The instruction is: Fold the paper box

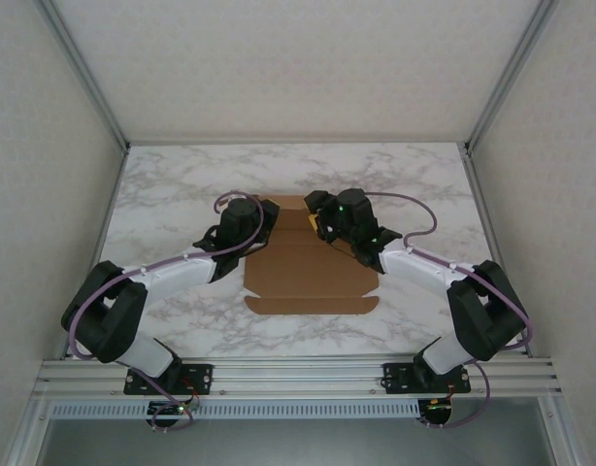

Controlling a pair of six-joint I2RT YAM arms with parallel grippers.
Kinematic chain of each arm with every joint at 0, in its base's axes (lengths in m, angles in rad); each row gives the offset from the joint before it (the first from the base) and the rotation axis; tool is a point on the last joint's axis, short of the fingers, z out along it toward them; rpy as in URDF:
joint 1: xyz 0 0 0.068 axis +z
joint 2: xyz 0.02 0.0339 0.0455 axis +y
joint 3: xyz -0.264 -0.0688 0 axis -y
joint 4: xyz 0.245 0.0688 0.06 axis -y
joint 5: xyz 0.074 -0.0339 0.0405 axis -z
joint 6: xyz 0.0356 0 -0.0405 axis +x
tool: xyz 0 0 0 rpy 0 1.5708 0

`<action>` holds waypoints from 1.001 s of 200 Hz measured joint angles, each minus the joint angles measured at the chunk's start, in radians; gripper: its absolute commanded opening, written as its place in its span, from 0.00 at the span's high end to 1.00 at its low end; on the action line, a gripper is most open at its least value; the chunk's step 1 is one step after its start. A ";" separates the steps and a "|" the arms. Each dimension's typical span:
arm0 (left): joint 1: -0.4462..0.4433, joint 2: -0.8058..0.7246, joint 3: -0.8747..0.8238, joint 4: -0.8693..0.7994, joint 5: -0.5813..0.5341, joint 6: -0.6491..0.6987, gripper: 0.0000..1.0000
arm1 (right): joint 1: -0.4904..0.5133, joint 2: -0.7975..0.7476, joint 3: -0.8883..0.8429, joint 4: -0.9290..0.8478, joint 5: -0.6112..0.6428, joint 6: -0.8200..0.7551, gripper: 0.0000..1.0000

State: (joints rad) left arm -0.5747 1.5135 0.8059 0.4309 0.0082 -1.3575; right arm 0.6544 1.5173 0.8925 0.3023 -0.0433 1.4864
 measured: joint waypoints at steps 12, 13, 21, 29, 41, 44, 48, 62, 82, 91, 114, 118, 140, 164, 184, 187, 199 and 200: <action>0.000 0.002 0.003 0.000 0.003 0.000 1.00 | 0.006 0.000 -0.016 0.017 0.018 0.008 0.47; 0.000 0.003 0.003 0.000 0.003 0.000 1.00 | 0.006 0.000 -0.017 0.017 0.019 0.008 0.47; 0.000 0.004 0.004 0.000 0.005 0.000 1.00 | 0.008 0.000 -0.024 0.029 0.026 0.015 0.48; 0.000 0.005 0.004 0.003 0.007 0.000 1.00 | 0.007 0.002 -0.030 0.050 0.036 0.021 0.51; 0.000 0.006 0.004 0.003 0.007 0.000 1.00 | 0.007 0.007 -0.033 0.077 0.050 0.029 0.55; 0.000 0.006 0.004 0.004 0.007 0.000 1.00 | 0.007 0.009 -0.033 0.083 0.052 0.028 0.56; 0.000 0.006 0.004 0.005 0.007 0.000 1.00 | 0.007 0.012 -0.033 0.094 0.054 0.031 0.57; 0.000 0.007 0.004 0.007 0.007 0.000 1.00 | 0.007 0.027 -0.033 0.131 0.064 0.037 0.63; 0.000 0.007 0.004 0.007 0.006 -0.001 1.00 | 0.007 0.061 -0.033 0.174 0.074 0.043 0.67; 0.000 0.007 0.004 0.007 0.006 0.000 1.00 | 0.007 0.075 -0.033 0.187 0.076 0.042 0.70; 0.001 0.007 0.004 0.009 0.002 0.000 1.00 | 0.007 0.083 -0.042 0.225 0.077 0.029 0.77; 0.002 0.007 0.004 0.011 0.002 0.000 1.00 | 0.007 0.083 -0.045 0.229 0.077 0.025 0.79; 0.001 0.007 0.004 0.022 0.003 0.001 1.00 | 0.007 0.083 -0.057 0.241 0.077 0.006 0.84; 0.001 0.007 0.004 0.026 0.007 0.012 0.97 | 0.007 0.083 -0.070 0.261 0.077 -0.009 0.85; 0.001 0.007 0.004 0.031 0.012 0.028 0.87 | 0.007 0.083 -0.081 0.285 0.077 -0.017 0.85; 0.001 0.007 0.004 0.031 0.014 0.032 0.85 | 0.007 0.083 -0.081 0.286 0.078 -0.021 0.85; 0.002 0.007 0.004 0.031 0.027 0.048 0.78 | 0.006 0.084 -0.081 0.288 0.077 -0.028 0.85; 0.001 0.007 0.004 0.031 0.029 0.048 0.77 | 0.006 0.084 -0.081 0.289 0.077 -0.029 0.85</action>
State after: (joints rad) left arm -0.5735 1.5204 0.8097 0.4614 0.0376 -1.3090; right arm 0.6609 1.6009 0.8112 0.5915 0.0334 1.4578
